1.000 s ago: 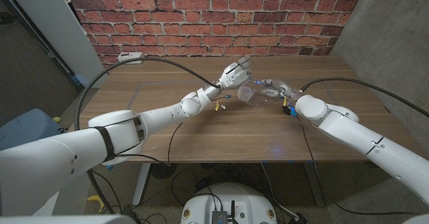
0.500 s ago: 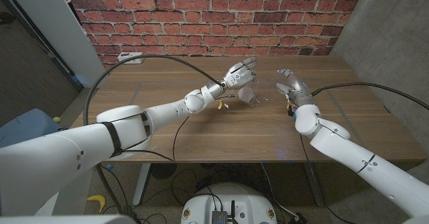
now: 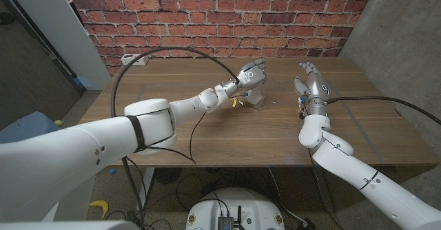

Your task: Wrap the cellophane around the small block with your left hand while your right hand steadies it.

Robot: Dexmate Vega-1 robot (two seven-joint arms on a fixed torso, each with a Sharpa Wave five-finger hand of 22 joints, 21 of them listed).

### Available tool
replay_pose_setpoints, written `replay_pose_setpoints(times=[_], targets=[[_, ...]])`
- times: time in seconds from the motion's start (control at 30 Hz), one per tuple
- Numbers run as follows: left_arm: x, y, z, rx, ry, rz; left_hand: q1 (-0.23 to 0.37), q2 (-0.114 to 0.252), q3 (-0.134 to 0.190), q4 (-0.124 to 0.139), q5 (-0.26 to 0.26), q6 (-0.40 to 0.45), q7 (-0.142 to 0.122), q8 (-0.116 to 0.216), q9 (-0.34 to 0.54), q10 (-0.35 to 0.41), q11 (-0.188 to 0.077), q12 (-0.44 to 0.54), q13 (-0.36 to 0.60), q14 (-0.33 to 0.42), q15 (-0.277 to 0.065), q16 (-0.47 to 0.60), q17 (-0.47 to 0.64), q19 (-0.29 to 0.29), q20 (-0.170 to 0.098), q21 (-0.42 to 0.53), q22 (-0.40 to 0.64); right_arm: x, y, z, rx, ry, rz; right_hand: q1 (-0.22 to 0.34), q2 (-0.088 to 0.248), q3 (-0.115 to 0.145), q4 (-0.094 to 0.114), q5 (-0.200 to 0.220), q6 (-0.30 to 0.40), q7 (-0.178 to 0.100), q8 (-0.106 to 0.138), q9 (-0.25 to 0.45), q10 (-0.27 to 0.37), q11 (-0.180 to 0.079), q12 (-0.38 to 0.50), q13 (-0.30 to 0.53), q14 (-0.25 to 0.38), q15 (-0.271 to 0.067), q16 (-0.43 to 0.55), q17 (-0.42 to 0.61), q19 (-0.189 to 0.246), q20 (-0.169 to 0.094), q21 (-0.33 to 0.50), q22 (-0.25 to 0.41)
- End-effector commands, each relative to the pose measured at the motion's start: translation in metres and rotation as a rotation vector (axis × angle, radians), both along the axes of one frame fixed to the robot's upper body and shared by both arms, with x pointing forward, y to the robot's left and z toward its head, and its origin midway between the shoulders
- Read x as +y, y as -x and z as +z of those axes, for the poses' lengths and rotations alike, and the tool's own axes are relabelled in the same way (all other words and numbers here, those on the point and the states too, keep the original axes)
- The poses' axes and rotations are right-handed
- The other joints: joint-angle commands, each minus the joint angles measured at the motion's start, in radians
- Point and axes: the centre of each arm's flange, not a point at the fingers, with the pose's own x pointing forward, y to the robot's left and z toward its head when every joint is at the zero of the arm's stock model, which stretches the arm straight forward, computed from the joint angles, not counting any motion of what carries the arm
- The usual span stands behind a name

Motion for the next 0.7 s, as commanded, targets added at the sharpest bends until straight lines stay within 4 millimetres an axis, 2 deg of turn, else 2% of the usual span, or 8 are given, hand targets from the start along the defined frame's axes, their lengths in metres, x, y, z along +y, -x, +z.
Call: replay_pose_setpoints(times=[0.03, 0.3, 0.37, 0.43, 0.47, 0.63, 0.67, 0.7], targets=[[-0.021, -0.017, 0.001, 0.184, 0.018, 0.146, -0.004, 0.021, 0.018, 0.021, 0.012, -0.067, -0.002, -0.03, 0.002, -0.059, 0.001, -0.031, -0.001, 0.007, -0.168, -0.015, -0.005, 0.005, -0.005, 0.015, 0.007, 0.002, 0.011, 0.002, -0.035, 0.021, -0.038, -0.01, 0.0, -0.005, 0.007, -0.006, 0.006, -0.003, 0.004, 0.001, 0.011, -0.002, 0.003, 0.005, 0.012, -0.045, 0.011, 0.006, 0.008, 0.004, 0.004, 0.003], [-0.034, -0.025, 0.003, 0.259, 0.014, 0.267, -0.052, 0.026, 0.13, 0.072, 0.016, -0.247, -0.01, -0.076, 0.003, -0.202, 0.004, -0.048, 0.0, -0.056, -0.164, -0.02, -0.008, -0.014, 0.011, 0.048, 0.013, 0.005, 0.005, 0.008, -0.021, 0.038, -0.039, -0.015, 0.0, -0.009, 0.01, -0.011, -0.006, -0.007, -0.002, 0.001, 0.006, -0.006, 0.001, 0.005, 0.011, -0.047, 0.013, 0.008, 0.006, 0.004, 0.004, 0.003], [-0.038, -0.026, 0.005, 0.28, 0.018, 0.283, -0.075, 0.023, 0.144, 0.086, 0.013, -0.285, -0.01, -0.08, 0.001, -0.244, 0.007, -0.051, -0.002, -0.076, -0.164, -0.02, -0.008, -0.02, 0.017, 0.055, 0.013, 0.006, 0.004, 0.009, -0.021, 0.037, -0.046, -0.016, 0.0, -0.01, 0.01, -0.012, -0.01, -0.007, -0.004, 0.001, 0.005, -0.007, 0.0, 0.005, 0.01, -0.049, 0.014, 0.009, 0.004, 0.003, 0.004, 0.003], [-0.041, -0.026, 0.006, 0.291, 0.018, 0.295, -0.121, 0.01, 0.141, 0.104, 0.007, -0.353, -0.008, -0.088, -0.003, -0.292, 0.006, -0.052, -0.003, -0.115, -0.162, -0.022, -0.009, -0.031, 0.026, 0.061, 0.012, 0.006, 0.003, 0.01, -0.02, 0.043, -0.044, -0.017, 0.0, -0.011, 0.01, -0.013, -0.013, -0.006, -0.005, 0.001, 0.004, -0.007, -0.001, 0.005, 0.01, -0.049, 0.014, 0.009, 0.004, 0.003, 0.004, 0.003], [-0.043, -0.026, 0.008, 0.303, 0.02, 0.299, -0.165, 0.018, 0.143, 0.127, 0.007, -0.402, -0.01, -0.085, -0.004, -0.341, 0.005, -0.051, -0.004, -0.154, -0.161, -0.022, -0.009, -0.042, 0.031, 0.066, 0.011, 0.006, 0.002, 0.01, -0.019, 0.045, -0.045, -0.018, 0.001, -0.011, 0.011, -0.013, -0.014, -0.007, -0.005, 0.001, 0.003, -0.007, -0.001, 0.005, 0.01, -0.049, 0.015, 0.01, 0.004, 0.002, 0.004, 0.003], [-0.052, -0.028, 0.015, 0.368, 0.049, 0.349, -0.32, 0.017, 0.153, 0.2, 0.012, -0.607, -0.007, -0.089, -0.004, -0.506, 0.007, -0.05, -0.006, -0.272, -0.157, -0.022, -0.01, -0.088, 0.057, 0.081, 0.009, 0.007, -0.003, 0.012, -0.003, 0.045, -0.045, -0.02, 0.001, -0.014, 0.011, -0.015, -0.023, -0.009, -0.009, 0.001, -0.001, -0.008, -0.003, 0.005, 0.005, -0.051, 0.014, 0.011, 0.001, 0.001, 0.004, 0.003], [-0.053, -0.029, 0.016, 0.381, 0.056, 0.367, -0.349, 0.024, 0.161, 0.219, 0.016, -0.649, -0.003, -0.089, -0.003, -0.553, 0.008, -0.053, -0.006, -0.294, -0.155, -0.019, -0.009, -0.1, 0.065, 0.084, 0.01, 0.008, -0.004, 0.012, -0.001, 0.046, -0.044, -0.02, 0.001, -0.014, 0.012, -0.016, -0.026, -0.01, -0.01, 0.001, -0.003, -0.008, -0.004, 0.005, 0.004, -0.052, 0.014, 0.011, 0.0, 0.001, 0.003, 0.003], [-0.055, -0.029, 0.018, 0.399, 0.061, 0.382, -0.386, 0.032, 0.174, 0.25, 0.021, -0.702, 0.008, -0.09, -0.003, -0.591, 0.01, -0.052, -0.005, -0.321, -0.153, -0.019, -0.008, -0.118, 0.074, 0.086, 0.011, 0.008, -0.004, 0.012, 0.002, 0.047, -0.043, -0.021, 0.001, -0.014, 0.012, -0.016, -0.026, -0.01, -0.01, 0.001, -0.003, -0.007, -0.004, 0.005, 0.004, -0.052, 0.014, 0.011, 0.0, 0.001, 0.003, 0.003]])
